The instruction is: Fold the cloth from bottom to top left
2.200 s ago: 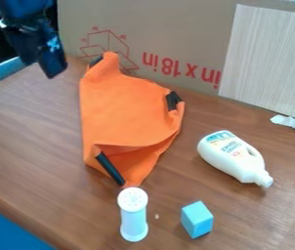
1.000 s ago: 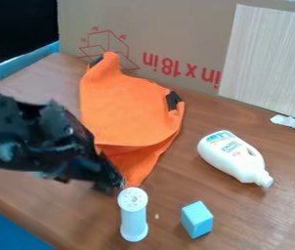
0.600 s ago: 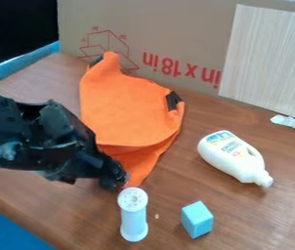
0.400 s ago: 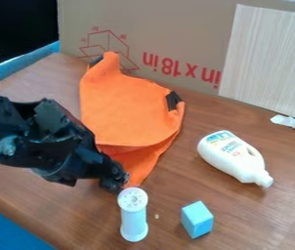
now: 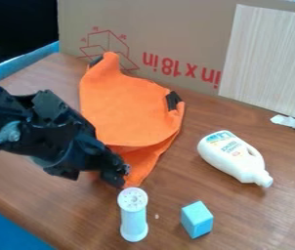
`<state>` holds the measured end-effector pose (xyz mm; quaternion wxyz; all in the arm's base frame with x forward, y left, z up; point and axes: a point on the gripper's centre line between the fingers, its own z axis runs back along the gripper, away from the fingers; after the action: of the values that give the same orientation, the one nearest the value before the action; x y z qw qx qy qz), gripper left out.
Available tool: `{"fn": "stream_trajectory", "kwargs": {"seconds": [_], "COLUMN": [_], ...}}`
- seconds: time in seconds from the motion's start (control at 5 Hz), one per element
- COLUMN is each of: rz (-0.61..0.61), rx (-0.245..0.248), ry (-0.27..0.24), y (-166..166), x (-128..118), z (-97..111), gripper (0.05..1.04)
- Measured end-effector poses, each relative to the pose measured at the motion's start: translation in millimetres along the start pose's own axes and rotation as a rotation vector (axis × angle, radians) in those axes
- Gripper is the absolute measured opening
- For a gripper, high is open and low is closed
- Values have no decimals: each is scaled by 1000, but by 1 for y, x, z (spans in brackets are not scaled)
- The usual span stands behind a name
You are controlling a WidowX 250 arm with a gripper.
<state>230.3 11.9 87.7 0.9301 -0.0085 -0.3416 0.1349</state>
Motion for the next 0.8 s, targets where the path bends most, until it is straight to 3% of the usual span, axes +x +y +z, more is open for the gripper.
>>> {"fn": "stream_trajectory", "kwargs": {"seconds": [0.2,0.4,0.6,0.8], "rz": [10,37,45,33], "rx": [12,41,38,2], "ry": [7,20,40,41], "y": [2,6,7,2], "x": [4,5,5,6], "z": [-4,-10,-9,7], "gripper": [941,660,365,158]}}
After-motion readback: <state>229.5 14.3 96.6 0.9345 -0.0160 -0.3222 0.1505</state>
